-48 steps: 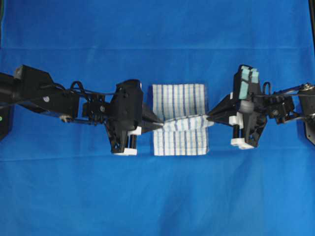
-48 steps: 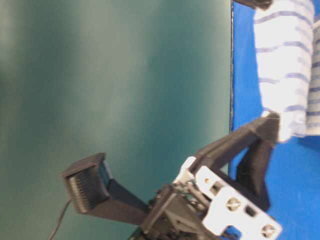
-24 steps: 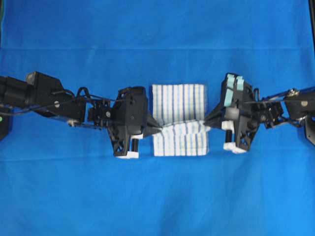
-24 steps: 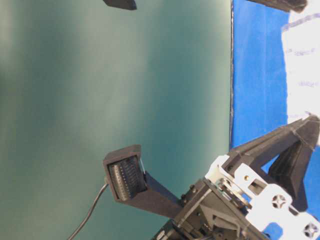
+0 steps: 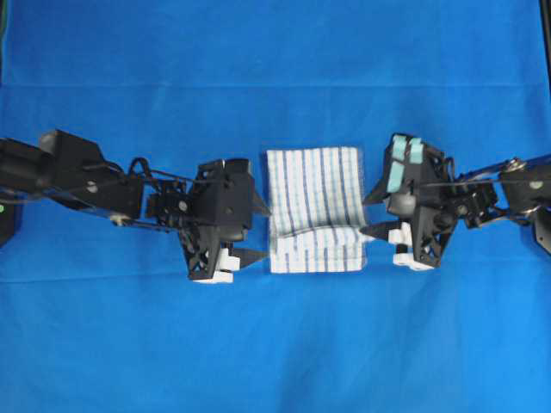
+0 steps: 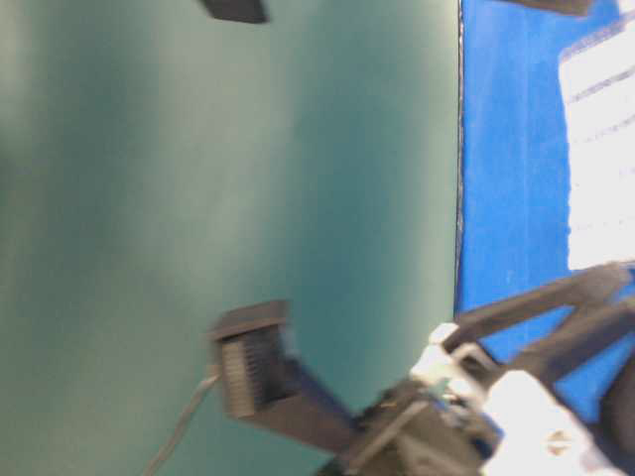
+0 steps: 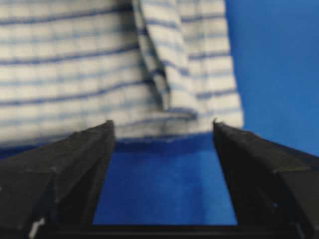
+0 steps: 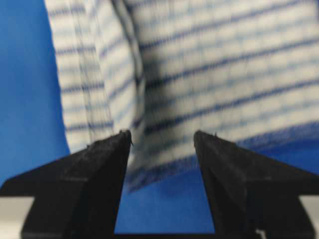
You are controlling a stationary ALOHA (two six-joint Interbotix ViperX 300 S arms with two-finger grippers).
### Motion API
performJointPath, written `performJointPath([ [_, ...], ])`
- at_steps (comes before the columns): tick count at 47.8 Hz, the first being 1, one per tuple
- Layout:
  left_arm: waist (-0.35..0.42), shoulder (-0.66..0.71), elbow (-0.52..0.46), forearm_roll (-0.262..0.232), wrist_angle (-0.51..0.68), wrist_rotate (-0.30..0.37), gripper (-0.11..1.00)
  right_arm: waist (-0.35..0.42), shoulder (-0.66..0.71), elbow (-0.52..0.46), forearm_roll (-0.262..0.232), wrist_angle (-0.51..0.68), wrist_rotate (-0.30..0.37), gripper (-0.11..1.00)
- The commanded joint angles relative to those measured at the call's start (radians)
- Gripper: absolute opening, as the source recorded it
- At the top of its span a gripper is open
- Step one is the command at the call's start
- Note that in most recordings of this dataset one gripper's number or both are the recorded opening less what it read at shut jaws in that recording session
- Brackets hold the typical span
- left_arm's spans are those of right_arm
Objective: Fold the blue towel.
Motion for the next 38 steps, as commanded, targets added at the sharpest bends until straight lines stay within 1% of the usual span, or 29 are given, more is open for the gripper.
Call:
performJointPath([
  [1,0.005,-0.083,-0.002,0.002,0.020,0.003,0.71,0.003,-0.080,-0.026,-0.002,0.028,-0.005,0.58],
  [9,0.014,-0.219,0.025,0.003,0.097,0.005,0.71,0.005,-0.239,-0.032,-0.012,0.110,-0.006,0.58],
  [13,0.014,-0.285,0.046,0.003,0.112,0.005,0.71,0.003,-0.319,-0.031,-0.025,0.137,-0.008,0.58],
  [26,0.020,-0.522,0.144,0.003,0.109,0.005,0.71,0.003,-0.580,-0.014,-0.074,0.230,-0.006,0.58],
  [30,0.025,-0.594,0.178,0.003,0.103,0.003,0.71,0.003,-0.634,-0.014,-0.078,0.268,-0.011,0.58],
  [38,0.032,-0.752,0.270,0.003,0.074,0.003,0.71,0.005,-0.709,0.008,-0.107,0.311,-0.017,0.58],
])
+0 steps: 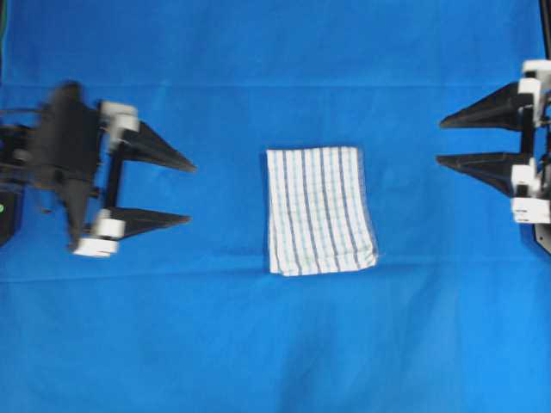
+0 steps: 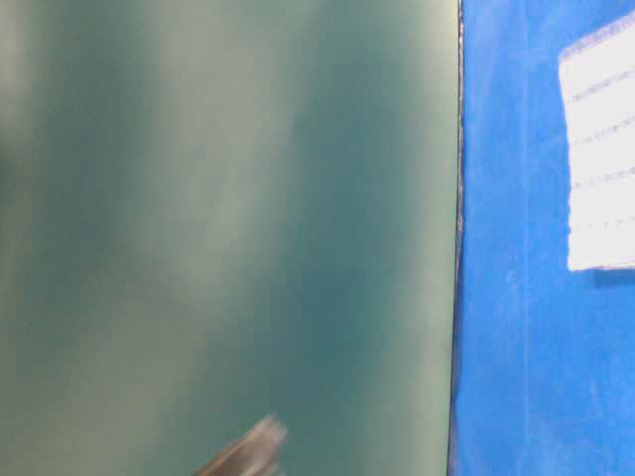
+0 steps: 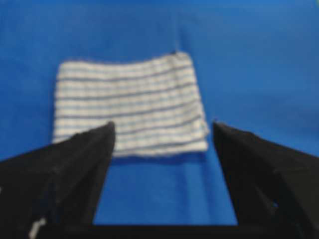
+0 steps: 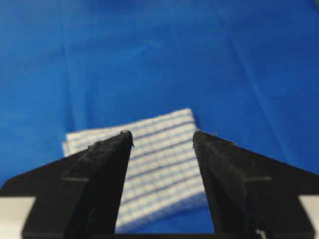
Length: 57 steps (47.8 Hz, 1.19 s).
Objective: Fold the blue towel.
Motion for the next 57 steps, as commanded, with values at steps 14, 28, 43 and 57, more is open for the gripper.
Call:
performJointPath([
  [14,0.018,-0.302,0.163,0.003,-0.018,0.000,0.71,0.002,-0.184,0.137,-0.048,-0.028,-0.002,0.58],
  [28,0.037,-0.485,0.318,0.002,-0.044,0.000,0.71,0.002,-0.290,0.276,-0.051,-0.118,0.002,0.58],
  [43,0.063,-0.655,0.445,0.002,-0.055,-0.003,0.71,-0.006,-0.291,0.314,-0.049,-0.153,0.005,0.58],
  [57,0.064,-0.661,0.454,0.002,-0.054,-0.003,0.71,-0.009,-0.290,0.316,-0.051,-0.153,0.009,0.58],
])
